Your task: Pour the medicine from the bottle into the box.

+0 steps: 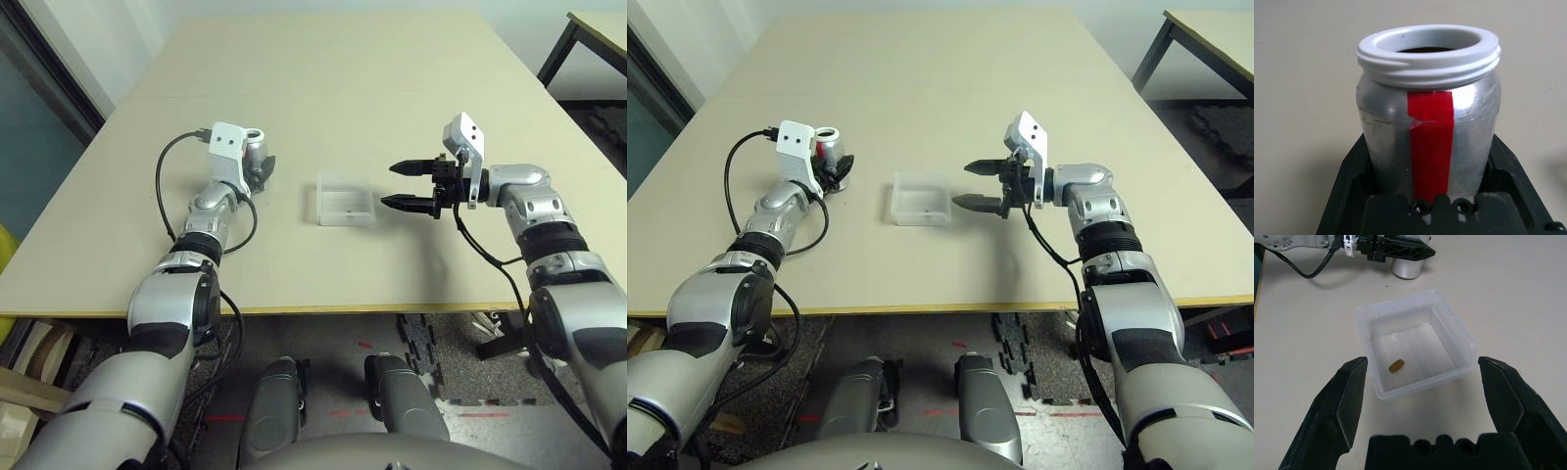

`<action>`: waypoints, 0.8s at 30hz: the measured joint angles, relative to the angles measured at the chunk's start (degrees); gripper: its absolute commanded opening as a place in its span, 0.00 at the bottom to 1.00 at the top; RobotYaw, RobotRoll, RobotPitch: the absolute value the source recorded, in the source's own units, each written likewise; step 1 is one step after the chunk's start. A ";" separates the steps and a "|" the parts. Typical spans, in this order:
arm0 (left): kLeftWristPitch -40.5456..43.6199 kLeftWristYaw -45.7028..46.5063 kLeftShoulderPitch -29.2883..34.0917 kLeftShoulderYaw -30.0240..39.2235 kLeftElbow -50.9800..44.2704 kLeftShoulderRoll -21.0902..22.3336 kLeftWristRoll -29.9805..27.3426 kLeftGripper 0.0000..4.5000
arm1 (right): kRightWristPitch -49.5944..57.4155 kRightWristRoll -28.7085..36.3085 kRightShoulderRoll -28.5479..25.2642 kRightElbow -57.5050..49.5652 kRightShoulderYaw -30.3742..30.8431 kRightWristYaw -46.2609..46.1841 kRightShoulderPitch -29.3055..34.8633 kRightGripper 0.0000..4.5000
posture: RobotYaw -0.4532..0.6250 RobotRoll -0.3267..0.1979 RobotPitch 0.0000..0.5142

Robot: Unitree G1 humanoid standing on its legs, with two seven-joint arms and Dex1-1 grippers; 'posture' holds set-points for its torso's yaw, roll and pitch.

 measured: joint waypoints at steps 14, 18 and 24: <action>-0.04 0.25 0.86 0.02 0.00 -0.18 0.21 1.00 | 0.00 0.02 0.07 0.00 -0.01 -0.10 -0.12 1.00 | 0.26 0.62 0.21; -0.04 0.30 0.86 0.03 -0.01 -0.18 0.19 1.00 | 0.00 0.03 0.19 0.00 -0.01 -0.12 -0.13 1.00 | 0.26 0.62 0.21; -0.15 -0.29 1.50 0.18 -0.31 -0.18 -0.15 1.00 | 0.00 0.03 0.22 0.00 -0.01 -0.16 -0.13 1.00 | 0.26 0.62 0.21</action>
